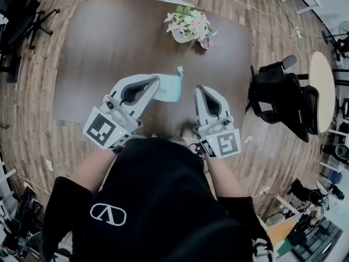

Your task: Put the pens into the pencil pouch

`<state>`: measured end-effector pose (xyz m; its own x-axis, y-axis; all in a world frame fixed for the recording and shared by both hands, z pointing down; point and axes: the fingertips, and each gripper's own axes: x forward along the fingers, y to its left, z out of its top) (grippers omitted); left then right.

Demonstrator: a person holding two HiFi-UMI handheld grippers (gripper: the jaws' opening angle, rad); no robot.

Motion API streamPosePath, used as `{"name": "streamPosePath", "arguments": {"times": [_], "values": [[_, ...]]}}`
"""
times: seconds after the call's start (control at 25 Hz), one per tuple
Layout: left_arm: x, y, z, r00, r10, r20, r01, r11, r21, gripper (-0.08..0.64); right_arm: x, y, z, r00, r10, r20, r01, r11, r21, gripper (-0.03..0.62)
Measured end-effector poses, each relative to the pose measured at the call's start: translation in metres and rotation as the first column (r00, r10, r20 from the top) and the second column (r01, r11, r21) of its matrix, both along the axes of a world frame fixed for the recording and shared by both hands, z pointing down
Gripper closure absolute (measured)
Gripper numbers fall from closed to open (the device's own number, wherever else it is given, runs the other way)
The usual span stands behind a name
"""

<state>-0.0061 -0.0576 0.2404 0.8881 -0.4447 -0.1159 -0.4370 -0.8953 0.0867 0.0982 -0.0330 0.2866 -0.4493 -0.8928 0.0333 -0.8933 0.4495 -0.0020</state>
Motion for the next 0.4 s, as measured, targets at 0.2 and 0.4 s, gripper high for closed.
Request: {"name": "streamPosePath", "arguments": {"times": [0.2, 0.4], "values": [[0.0019, -0.001, 0.0012, 1.0, 0.007, 0.004, -0.007, 1.0, -0.002, 0.557, 0.0023, -0.0022, 0.0008, 1.0, 0.007, 0.01, -0.007, 1.0, -0.001, 0.593], [0.0026, -0.0002, 0.0028, 1.0, 0.015, 0.008, -0.015, 1.0, 0.0, 0.557, 0.0022, -0.0017, -0.0004, 1.0, 0.011, 0.009, -0.011, 1.0, 0.009, 0.593]]}}
